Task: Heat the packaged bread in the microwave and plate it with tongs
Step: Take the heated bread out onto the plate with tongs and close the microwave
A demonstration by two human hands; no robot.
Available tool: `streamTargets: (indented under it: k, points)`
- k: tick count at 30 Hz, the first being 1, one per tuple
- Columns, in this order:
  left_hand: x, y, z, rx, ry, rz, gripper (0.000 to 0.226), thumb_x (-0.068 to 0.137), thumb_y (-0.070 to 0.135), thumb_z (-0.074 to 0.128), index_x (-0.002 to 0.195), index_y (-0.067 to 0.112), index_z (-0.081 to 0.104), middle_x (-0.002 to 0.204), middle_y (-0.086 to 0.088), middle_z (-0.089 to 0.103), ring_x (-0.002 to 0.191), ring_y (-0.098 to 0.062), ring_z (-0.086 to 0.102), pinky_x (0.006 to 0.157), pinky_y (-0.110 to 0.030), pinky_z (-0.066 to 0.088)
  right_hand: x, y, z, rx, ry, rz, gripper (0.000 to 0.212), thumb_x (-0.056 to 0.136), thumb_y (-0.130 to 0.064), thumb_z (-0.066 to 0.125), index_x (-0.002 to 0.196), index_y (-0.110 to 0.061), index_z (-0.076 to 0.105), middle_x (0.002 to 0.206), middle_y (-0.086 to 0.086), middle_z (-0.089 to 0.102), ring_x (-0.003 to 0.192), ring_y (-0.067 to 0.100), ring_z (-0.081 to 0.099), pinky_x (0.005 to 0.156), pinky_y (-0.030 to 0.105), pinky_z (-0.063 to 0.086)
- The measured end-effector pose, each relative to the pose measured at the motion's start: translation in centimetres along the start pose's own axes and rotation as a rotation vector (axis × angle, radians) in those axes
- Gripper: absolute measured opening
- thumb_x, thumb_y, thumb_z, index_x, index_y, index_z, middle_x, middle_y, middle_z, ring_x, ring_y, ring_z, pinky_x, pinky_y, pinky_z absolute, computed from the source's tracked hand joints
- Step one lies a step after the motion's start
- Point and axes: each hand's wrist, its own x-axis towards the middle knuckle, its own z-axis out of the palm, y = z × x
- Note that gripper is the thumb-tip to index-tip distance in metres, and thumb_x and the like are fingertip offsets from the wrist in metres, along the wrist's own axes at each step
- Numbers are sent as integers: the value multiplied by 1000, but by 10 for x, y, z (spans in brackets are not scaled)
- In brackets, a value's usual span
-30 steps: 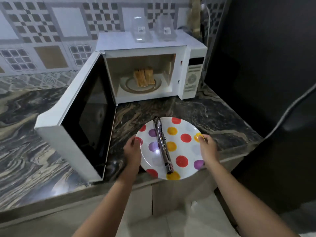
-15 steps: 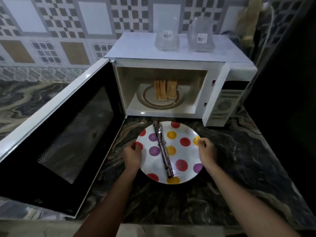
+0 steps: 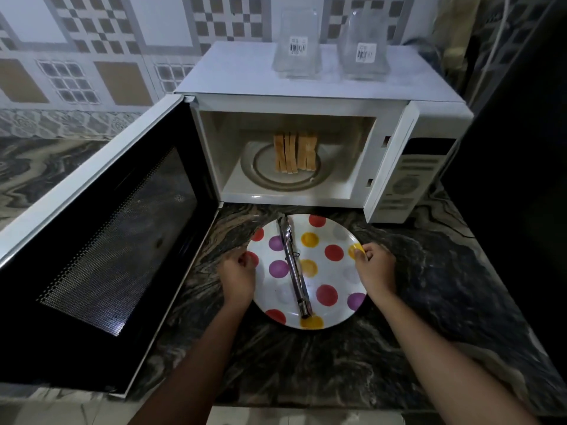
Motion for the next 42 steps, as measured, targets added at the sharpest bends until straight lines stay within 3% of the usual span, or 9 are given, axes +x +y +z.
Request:
streamTargets:
  k: [5, 8, 17, 21, 25, 28, 36, 39, 42]
  points:
    - [-9, 5, 6, 4, -26, 20, 14, 85, 2, 58, 86, 1, 71, 74, -6, 63, 70, -22, 57, 57, -23, 35, -5, 12, -15, -55, 28, 35, 13, 85, -9, 60, 77, 1, 64, 83, 19, 62, 76, 29, 56, 68, 32, 42]
    - [-16, 2, 14, -22, -41, 46, 14, 82, 0, 60, 88, 0, 72, 84, -14, 69, 76, -26, 62, 65, -25, 42, -9, 17, -26, -105, 49, 36, 15, 86, -8, 59, 78, 3, 64, 87, 21, 61, 76, 28, 53, 67, 29, 38]
    - [-32, 4, 21, 27, -13, 84, 20, 84, 4, 62, 101, -2, 71, 97, -20, 69, 87, -29, 63, 72, -22, 38, -17, 7, -36, -302, 60, -12, 22, 84, -16, 60, 106, -13, 65, 119, 14, 47, 117, 32, 40, 97, 42, 40]
    - [-36, 5, 21, 37, -11, 107, 20, 86, 5, 61, 103, -2, 70, 100, -22, 65, 90, -32, 61, 74, -21, 36, -30, -26, -15, -111, -142, -171, 23, 87, -25, 60, 104, -10, 64, 110, 12, 54, 110, 29, 51, 90, 38, 46]
    - [-38, 0, 20, 94, -52, 132, 22, 89, 9, 57, 107, 1, 68, 106, -20, 61, 97, -32, 58, 77, -19, 33, -40, -53, 7, -327, -370, -205, 36, 85, -51, 55, 90, -16, 57, 109, 7, 56, 110, 26, 48, 82, 34, 44]
    - [-38, -3, 17, 93, -118, 154, 28, 90, 9, 57, 116, 1, 62, 112, -18, 58, 98, -27, 56, 80, -19, 35, -43, -60, 16, -381, -483, -139, 37, 82, -50, 58, 95, -16, 53, 106, 9, 56, 99, 29, 57, 76, 33, 48]
    - [-29, 8, -3, -232, -243, -14, 36, 90, 10, 57, 124, 2, 53, 100, -5, 62, 95, -19, 60, 78, -19, 49, -38, -86, 5, -280, -597, -163, 31, 94, -19, 47, 122, -7, 51, 116, 17, 59, 101, 31, 57, 71, 27, 39]
    - [-21, 34, -7, -444, -251, -67, 33, 92, 34, 56, 113, 10, 63, 103, -9, 70, 98, -25, 67, 85, -35, 53, -37, -104, -5, -207, -574, -313, 10, 94, -19, 46, 100, -14, 53, 94, 11, 59, 80, 26, 54, 56, 30, 35]
    - [-14, 75, -12, -775, -360, -114, 41, 92, 42, 52, 103, 6, 68, 98, -13, 72, 90, -25, 70, 80, -35, 55, -38, -125, -17, -176, -600, -458, 13, 93, -21, 48, 88, -10, 49, 81, 7, 53, 73, 24, 52, 56, 32, 35]
